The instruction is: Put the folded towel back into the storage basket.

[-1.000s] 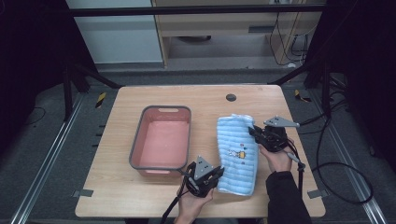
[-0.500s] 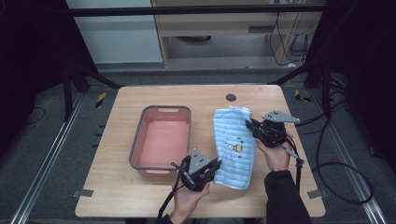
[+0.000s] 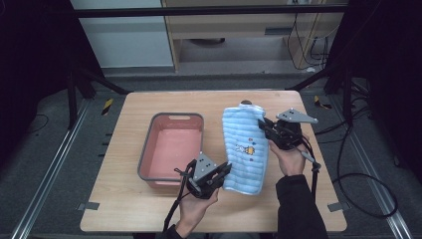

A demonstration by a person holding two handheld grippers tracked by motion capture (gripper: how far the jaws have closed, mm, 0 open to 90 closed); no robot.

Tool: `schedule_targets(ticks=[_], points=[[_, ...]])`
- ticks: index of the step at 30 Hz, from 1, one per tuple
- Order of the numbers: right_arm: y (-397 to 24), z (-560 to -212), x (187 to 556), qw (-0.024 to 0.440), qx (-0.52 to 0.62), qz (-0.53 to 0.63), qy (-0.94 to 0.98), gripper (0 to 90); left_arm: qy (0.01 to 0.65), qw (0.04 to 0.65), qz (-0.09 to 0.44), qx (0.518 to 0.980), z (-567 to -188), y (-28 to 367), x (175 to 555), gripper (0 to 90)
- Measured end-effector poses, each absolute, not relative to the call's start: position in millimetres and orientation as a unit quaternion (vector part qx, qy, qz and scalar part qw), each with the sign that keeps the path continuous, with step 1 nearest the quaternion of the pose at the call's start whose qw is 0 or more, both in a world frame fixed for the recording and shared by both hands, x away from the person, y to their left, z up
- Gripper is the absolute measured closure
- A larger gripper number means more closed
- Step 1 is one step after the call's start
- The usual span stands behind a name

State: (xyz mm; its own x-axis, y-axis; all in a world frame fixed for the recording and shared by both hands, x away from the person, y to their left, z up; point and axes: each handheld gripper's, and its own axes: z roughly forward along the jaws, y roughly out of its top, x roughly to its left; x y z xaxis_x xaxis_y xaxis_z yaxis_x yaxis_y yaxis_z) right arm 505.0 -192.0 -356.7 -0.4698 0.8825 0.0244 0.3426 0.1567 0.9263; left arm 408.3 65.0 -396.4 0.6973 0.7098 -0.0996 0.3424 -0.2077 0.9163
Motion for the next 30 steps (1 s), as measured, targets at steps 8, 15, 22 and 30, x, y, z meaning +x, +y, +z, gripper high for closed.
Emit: schedule_targets(ticks=[8, 15, 22, 30], points=[[-186.4, -339.5, 505.0, 0.285, 0.426, 0.491, 0.704, 79.6, 0.345, 0.534, 0.181, 0.75, -383.7, 72.3, 407.9, 85.5], [-180.3, -330.4, 505.7, 0.288, 0.421, 0.497, 0.702, 79.6, 0.342, 0.537, 0.19, 0.748, -375.6, 76.5, 408.4, 85.6], [-169.5, -322.8, 508.3, 0.289, 0.414, 0.504, 0.701, 79.6, 0.341, 0.54, 0.2, 0.743, -369.5, 84.4, 408.1, 85.6], [-155.4, -316.4, 511.7, 0.295, 0.405, 0.503, 0.704, 79.6, 0.346, 0.542, 0.211, 0.736, -363.3, 97.9, 408.3, 85.5]])
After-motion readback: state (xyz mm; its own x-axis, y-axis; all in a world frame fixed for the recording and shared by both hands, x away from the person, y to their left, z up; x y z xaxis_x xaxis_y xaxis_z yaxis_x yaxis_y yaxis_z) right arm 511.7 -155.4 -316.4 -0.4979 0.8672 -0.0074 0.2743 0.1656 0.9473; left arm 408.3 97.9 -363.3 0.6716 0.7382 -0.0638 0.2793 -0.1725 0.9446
